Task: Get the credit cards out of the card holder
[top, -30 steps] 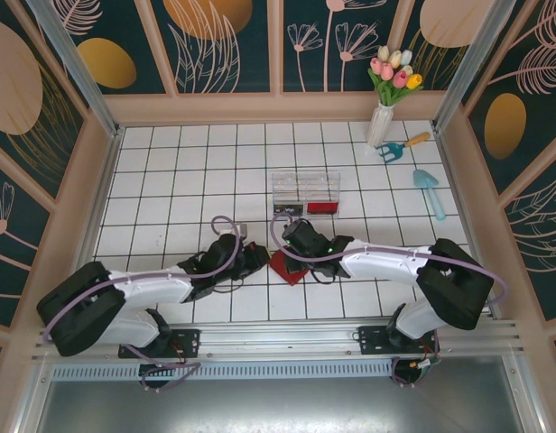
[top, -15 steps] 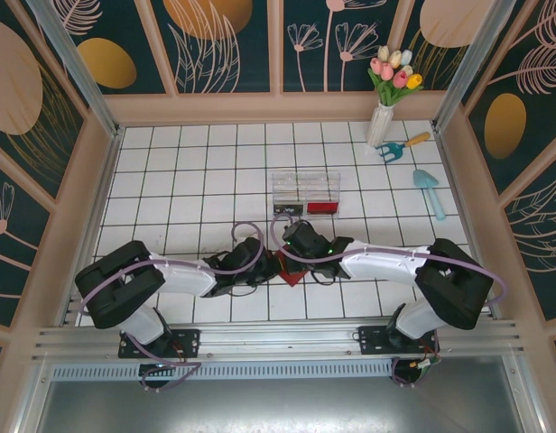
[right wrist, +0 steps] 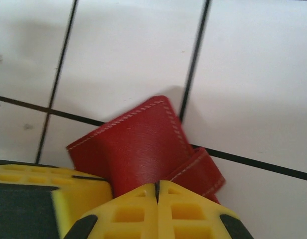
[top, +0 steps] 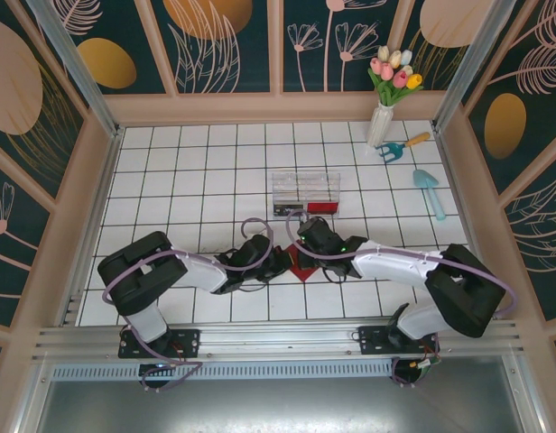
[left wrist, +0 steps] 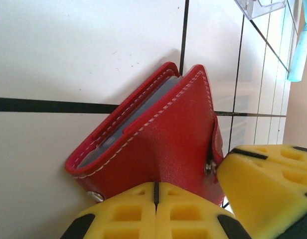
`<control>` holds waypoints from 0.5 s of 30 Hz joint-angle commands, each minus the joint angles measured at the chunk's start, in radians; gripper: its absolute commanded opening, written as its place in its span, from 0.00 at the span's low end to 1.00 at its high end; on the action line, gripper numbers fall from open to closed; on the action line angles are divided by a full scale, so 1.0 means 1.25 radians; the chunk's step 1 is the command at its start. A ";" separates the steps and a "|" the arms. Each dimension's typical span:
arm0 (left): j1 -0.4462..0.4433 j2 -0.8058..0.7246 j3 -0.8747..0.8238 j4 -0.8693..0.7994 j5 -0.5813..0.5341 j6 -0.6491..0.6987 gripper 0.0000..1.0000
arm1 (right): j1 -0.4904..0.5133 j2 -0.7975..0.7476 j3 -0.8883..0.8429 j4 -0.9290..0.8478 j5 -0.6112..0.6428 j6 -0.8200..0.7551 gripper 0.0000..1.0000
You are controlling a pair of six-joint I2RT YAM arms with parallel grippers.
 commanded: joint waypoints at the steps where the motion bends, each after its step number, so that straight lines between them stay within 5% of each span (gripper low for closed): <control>1: -0.001 0.080 -0.059 -0.226 -0.019 -0.015 0.00 | -0.032 -0.038 -0.027 -0.044 0.036 -0.001 0.00; 7: -0.002 0.070 -0.052 -0.241 -0.028 -0.002 0.00 | -0.065 -0.094 -0.047 -0.072 0.066 0.004 0.00; 13: -0.002 -0.030 -0.007 -0.246 -0.037 0.072 0.01 | -0.065 -0.154 -0.050 -0.025 -0.057 -0.016 0.00; 15: -0.001 -0.101 0.026 -0.285 -0.064 0.110 0.21 | -0.065 -0.167 -0.034 -0.023 -0.071 -0.007 0.00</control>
